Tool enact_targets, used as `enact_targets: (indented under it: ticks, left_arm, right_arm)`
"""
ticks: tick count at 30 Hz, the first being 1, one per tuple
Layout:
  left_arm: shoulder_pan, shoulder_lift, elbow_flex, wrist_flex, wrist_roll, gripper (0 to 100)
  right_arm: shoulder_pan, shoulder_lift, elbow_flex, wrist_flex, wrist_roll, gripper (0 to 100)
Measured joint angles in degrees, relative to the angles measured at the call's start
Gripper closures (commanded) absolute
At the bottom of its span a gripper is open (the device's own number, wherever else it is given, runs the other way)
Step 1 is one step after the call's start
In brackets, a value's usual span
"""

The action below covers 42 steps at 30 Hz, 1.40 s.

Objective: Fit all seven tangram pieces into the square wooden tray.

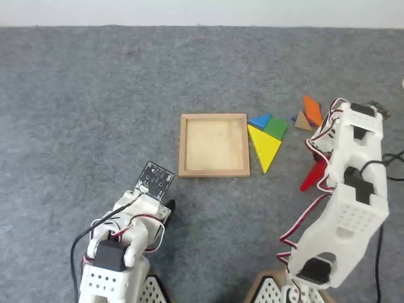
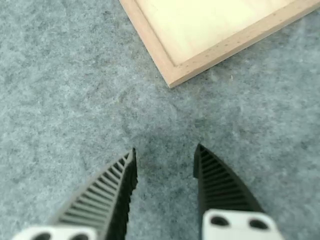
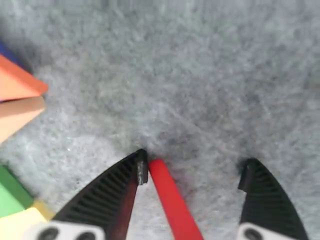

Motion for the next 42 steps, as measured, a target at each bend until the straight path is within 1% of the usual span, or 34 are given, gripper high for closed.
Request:
enact_targets:
  ticks: [2,3,5,7,12,20,27,28,30,33,35,39,42]
  left_arm:
    - [0.0,0.0,0.0,0.0,0.0,82]
    - [0.0,0.0,0.0,0.0,0.0,82]
    - [0.0,0.0,0.0,0.0,0.0,82]
    - [0.0,0.0,0.0,0.0,0.0,82]
    - [0.0,0.0,0.0,0.0,0.0,82]
    - [0.0,0.0,0.0,0.0,0.0,82]
    - [0.0,0.0,0.0,0.0,0.0,82]
    - [0.0,0.0,0.0,0.0,0.0,82]
    - [0.0,0.0,0.0,0.0,0.0,82]
    - [0.0,0.0,0.0,0.0,0.0,82]
    - [0.0,0.0,0.0,0.0,0.0,82]
    - [0.0,0.0,0.0,0.0,0.0,82]
    - [0.0,0.0,0.0,0.0,0.0,82]
  right_arm:
    - [0.18,-0.09,0.18,0.0,1.05,97.1]
    - [0.53,-0.18,0.26,0.09,1.67,99.8]
    - [1.76,-0.62,0.44,0.18,3.43,98.0]
    - [2.02,-0.79,0.53,0.26,5.1,99.3]
    - [2.02,-1.32,-0.79,2.37,5.54,99.1]
    - [-5.63,-9.23,-4.92,9.85,6.51,99.1]
    - [-11.34,-16.09,-6.07,10.99,6.51,98.8]
    - [-12.22,-16.44,-6.07,11.16,6.51,97.5]
    - [-13.19,-16.7,-6.07,13.45,7.12,89.8]
    - [-13.89,-16.7,-5.8,17.76,13.19,76.7]
    - [-15.47,-16.7,-4.04,19.25,21.27,72.4]
    - [-15.56,-16.79,2.46,19.96,43.78,71.8]
    - [-15.12,-16.88,7.56,17.23,57.41,71.7]
